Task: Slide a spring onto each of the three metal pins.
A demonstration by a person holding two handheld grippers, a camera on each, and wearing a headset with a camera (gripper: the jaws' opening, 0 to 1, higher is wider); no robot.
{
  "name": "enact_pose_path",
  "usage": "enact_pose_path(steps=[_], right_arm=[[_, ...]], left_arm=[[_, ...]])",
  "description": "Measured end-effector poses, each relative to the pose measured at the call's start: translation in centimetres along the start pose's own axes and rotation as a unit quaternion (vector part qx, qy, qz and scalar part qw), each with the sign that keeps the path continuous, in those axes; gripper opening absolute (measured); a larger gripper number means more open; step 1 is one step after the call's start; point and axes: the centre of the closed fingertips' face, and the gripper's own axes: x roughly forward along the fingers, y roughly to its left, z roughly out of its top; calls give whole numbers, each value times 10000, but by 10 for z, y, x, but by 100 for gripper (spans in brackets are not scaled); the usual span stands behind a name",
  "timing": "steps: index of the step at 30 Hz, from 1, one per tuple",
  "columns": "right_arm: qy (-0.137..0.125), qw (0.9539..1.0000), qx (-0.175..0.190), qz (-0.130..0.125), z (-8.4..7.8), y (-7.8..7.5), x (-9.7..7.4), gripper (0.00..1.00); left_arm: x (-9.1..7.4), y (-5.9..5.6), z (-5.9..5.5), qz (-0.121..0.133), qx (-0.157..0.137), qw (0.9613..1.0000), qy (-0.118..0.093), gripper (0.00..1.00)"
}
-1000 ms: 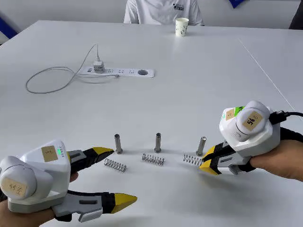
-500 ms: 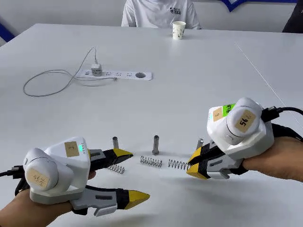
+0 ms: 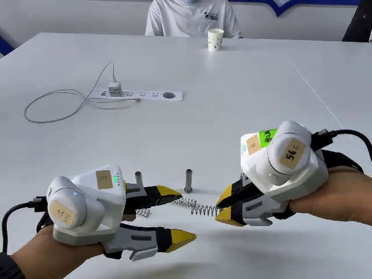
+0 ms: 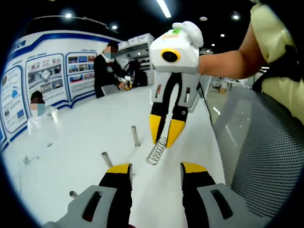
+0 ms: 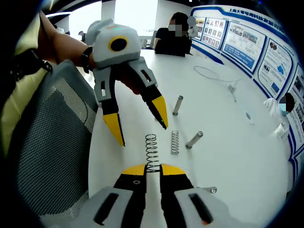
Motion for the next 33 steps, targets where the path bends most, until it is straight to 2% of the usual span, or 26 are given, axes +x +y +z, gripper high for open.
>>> enact_pose_path(steps=[10, 18, 26, 33], right_arm=[[-48, 9996, -240, 112, 8, 7, 1, 11], [2, 9992, -361, 163, 7, 11, 3, 11], [18, 9986, -477, 213, 5, 13, 2, 11], [73, 9982, -541, 251, 1, 16, 4, 12]], left_arm=[[1, -6, 4, -119, 127, 9998, -87, 29], [3, -10, 3, -212, 173, 9996, -88, 19], [4, -11, 3, -245, 133, 9995, -118, 13], [5, -17, 1, -379, 170, 9991, -99, 11]])
